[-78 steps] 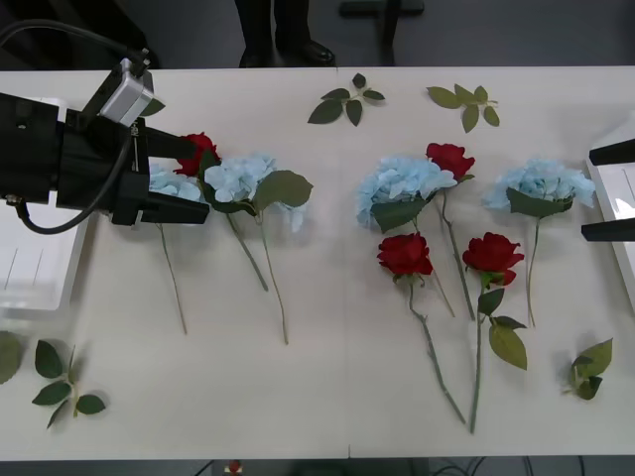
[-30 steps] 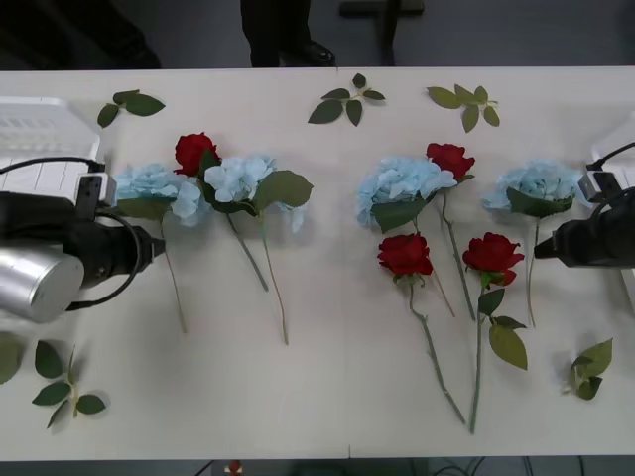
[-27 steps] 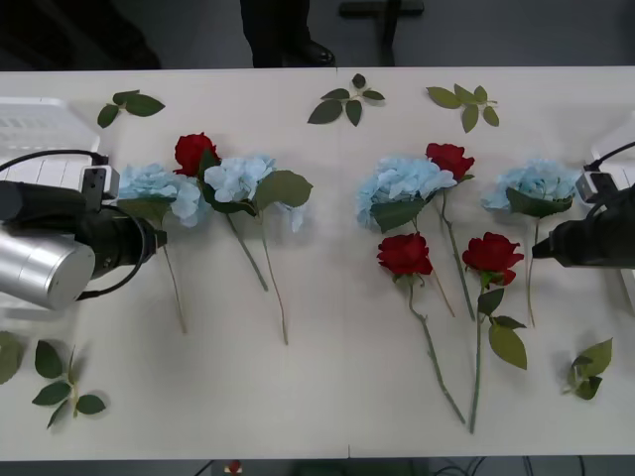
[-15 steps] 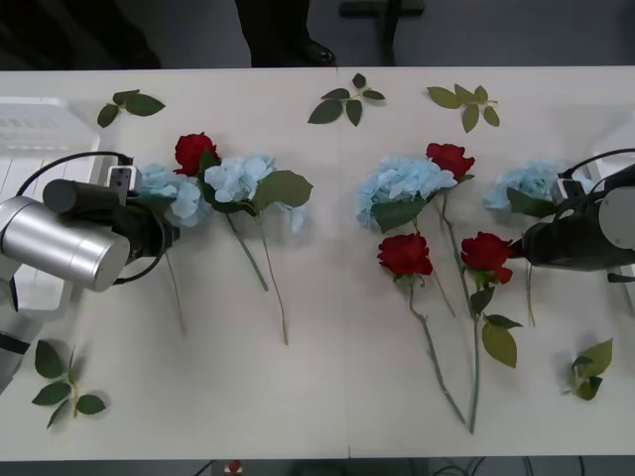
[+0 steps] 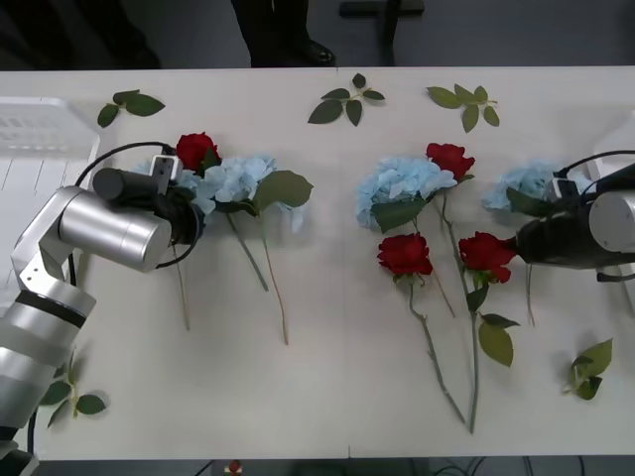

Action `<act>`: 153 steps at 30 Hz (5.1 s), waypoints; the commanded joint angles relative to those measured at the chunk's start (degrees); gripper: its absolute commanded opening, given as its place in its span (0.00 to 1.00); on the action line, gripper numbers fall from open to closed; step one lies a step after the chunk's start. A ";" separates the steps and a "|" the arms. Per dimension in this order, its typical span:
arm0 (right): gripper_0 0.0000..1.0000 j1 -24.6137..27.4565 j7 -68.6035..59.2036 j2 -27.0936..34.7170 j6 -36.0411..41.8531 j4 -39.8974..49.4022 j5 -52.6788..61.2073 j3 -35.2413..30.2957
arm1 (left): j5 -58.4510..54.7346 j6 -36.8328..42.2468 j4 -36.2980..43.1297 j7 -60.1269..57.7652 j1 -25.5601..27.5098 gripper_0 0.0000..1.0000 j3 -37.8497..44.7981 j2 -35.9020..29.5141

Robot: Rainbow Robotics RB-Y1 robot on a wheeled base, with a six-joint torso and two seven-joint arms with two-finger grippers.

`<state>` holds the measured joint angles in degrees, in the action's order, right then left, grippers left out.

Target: Place the red flowers into the right box and the blue flowers into the left box. If a person shows an open palm, hand one flower to the person first, then continue sorting.

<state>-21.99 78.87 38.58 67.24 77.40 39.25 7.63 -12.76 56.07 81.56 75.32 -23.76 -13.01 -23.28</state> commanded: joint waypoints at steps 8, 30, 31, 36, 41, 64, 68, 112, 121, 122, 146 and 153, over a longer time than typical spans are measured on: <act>1.00 -2.71 -2.31 0.54 -2.64 -3.22 0.12 1.95 | -0.77 0.53 0.71 2.38 -1.03 0.00 1.32 -2.56; 0.00 -2.88 -0.29 2.47 -1.68 -0.85 -1.28 2.04 | -14.75 29.88 10.47 4.75 -7.88 0.00 28.21 -28.93; 0.00 -2.88 -0.12 2.82 -1.24 -0.32 -1.11 2.04 | -14.84 28.83 9.15 5.28 -7.88 0.00 28.39 -29.28; 0.00 -1.74 3.93 5.28 2.98 5.13 0.74 -1.04 | -13.87 15.29 -4.21 10.29 -7.44 0.00 29.36 -30.07; 0.00 -0.42 13.33 5.19 7.99 9.96 6.10 -8.07 | -13.25 4.57 -15.02 15.04 -7.27 0.00 29.53 -30.16; 0.00 -3.15 30.47 -5.97 13.18 21.47 56.72 -12.82 | -13.17 0.18 -21.00 17.32 -7.00 0.34 27.77 -28.23; 0.00 -3.85 30.73 -8.34 12.65 23.05 58.66 -12.73 | -16.07 2.64 -19.07 18.11 -6.92 0.75 27.69 -28.23; 0.00 -5.70 42.25 -12.21 -0.27 31.93 56.64 -11.58 | -91.48 10.90 22.59 64.78 11.54 1.00 14.33 -5.73; 0.00 -6.31 59.03 -11.68 -6.69 31.93 51.10 -11.76 | -91.56 10.99 22.68 64.96 11.54 1.00 14.68 -5.73; 0.00 -6.40 59.74 -11.77 -7.13 31.93 50.92 -11.67 | -91.65 10.90 22.68 64.96 11.54 1.00 14.68 -5.73; 0.03 -6.40 60.97 -11.59 -9.32 31.93 51.28 -10.79 | -92.36 11.34 22.59 64.61 11.54 1.00 14.94 -5.81; 1.00 -6.40 61.49 -11.59 -9.76 31.93 53.65 -10.79 | -92.62 11.34 22.68 64.52 11.54 1.00 14.94 -5.81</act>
<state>-26.23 139.29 25.83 57.59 107.10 91.79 -2.74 -104.58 67.07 102.74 140.75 -11.38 1.00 -28.90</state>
